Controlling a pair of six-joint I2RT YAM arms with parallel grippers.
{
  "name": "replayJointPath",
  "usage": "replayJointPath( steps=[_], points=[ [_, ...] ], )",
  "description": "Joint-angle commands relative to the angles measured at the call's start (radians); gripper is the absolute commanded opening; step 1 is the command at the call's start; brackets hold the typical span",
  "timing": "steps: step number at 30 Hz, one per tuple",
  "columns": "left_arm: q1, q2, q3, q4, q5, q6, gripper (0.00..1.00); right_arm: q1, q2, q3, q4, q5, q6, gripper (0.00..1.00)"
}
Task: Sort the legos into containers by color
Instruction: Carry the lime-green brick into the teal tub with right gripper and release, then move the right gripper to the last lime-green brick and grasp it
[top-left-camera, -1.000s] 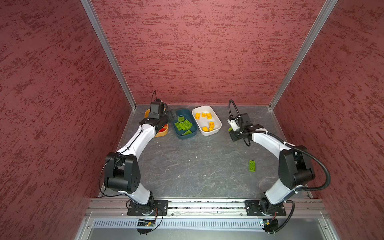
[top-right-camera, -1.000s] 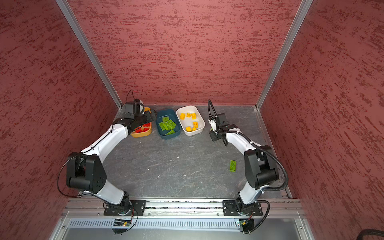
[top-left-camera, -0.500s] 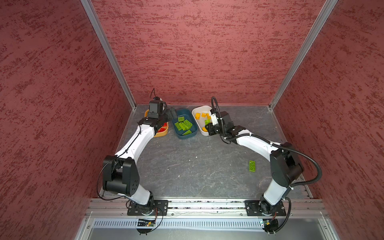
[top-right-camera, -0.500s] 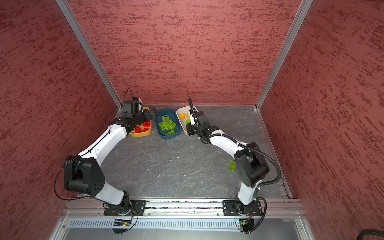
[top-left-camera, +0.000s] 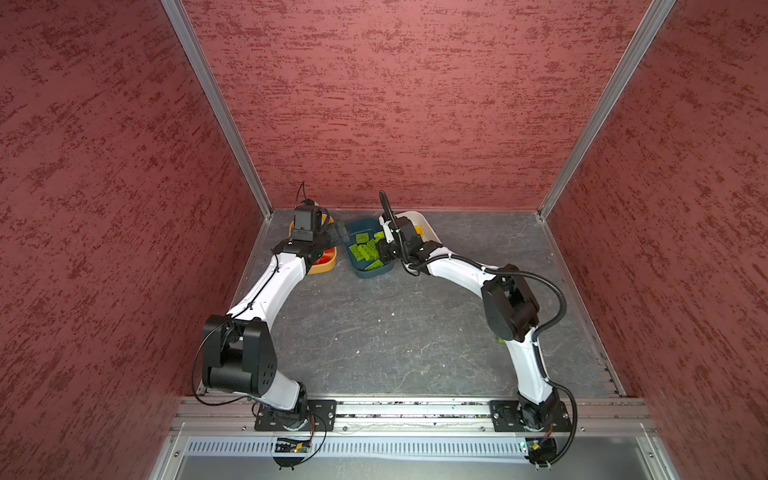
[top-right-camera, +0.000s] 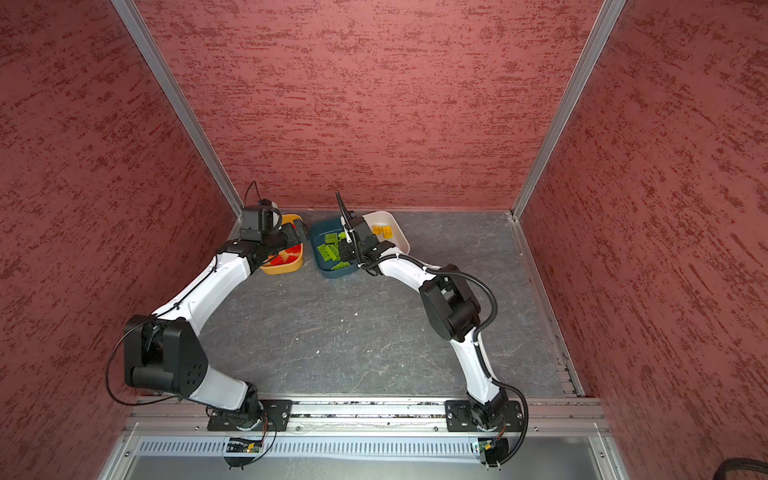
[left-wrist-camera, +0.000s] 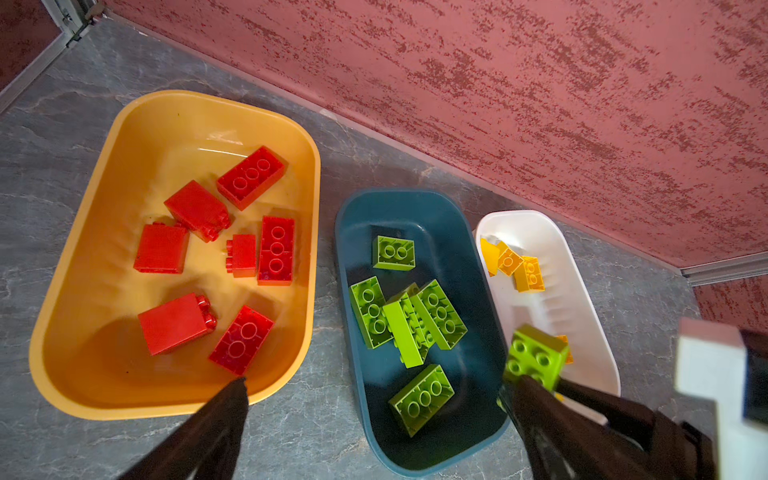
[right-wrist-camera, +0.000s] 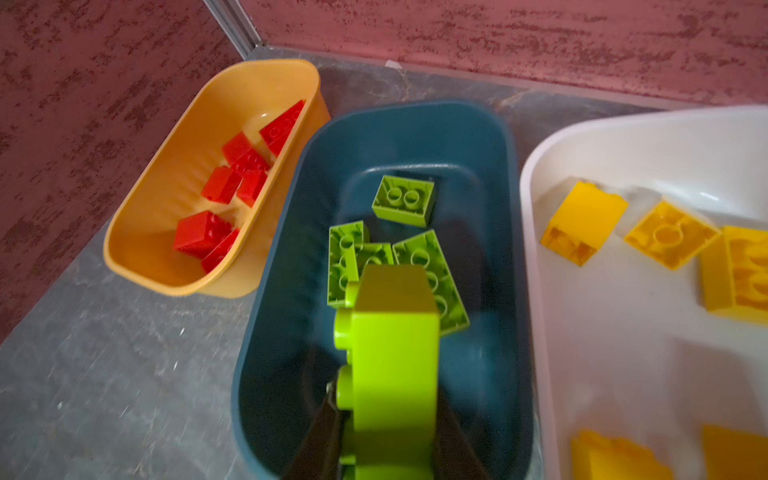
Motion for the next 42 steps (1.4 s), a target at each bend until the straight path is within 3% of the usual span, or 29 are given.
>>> replayJointPath(
  steps=[1,6,8,11,18,23,28,30,37,42],
  points=[
    [0.006,-0.026,-0.010,-0.010,-0.001,0.013,0.99,-0.003,0.095,0.162,-0.059,0.048,-0.052,0.09],
    [0.006,-0.032,-0.012,-0.025,-0.011,0.015,0.99,-0.004,0.294,0.492,-0.195,0.260,-0.063,0.30],
    [0.009,-0.035,-0.016,-0.027,-0.012,0.017,0.99,-0.004,0.351,0.600,-0.248,0.289,-0.101,0.36],
    [0.017,-0.034,-0.027,-0.028,-0.012,0.016,0.99,-0.004,0.368,0.653,-0.288,0.212,-0.162,0.57],
    [0.004,-0.034,-0.051,0.012,0.018,0.003,0.99,-0.003,0.245,0.567,-0.322,0.106,-0.216,0.70],
    [-0.061,-0.025,-0.040,0.023,0.003,0.055,0.99,-0.003,0.024,0.313,-0.301,0.045,-0.208,0.78],
    [-0.114,-0.018,-0.059,0.073,0.023,0.083,0.99,-0.004,-0.326,-0.180,-0.119,0.073,-0.143,0.83],
    [-0.138,-0.019,-0.076,0.106,0.036,0.103,0.99,-0.006,-0.480,-0.391,-0.037,0.122,-0.107,0.99],
    [-0.214,-0.014,-0.113,0.195,0.085,0.194,0.99,-0.045,-0.870,-0.798,-0.098,0.352,0.102,0.99],
    [-0.261,0.003,-0.103,0.224,0.084,0.238,0.99,-0.199,-1.077,-1.030,-0.192,0.337,0.306,0.99]
  ],
)
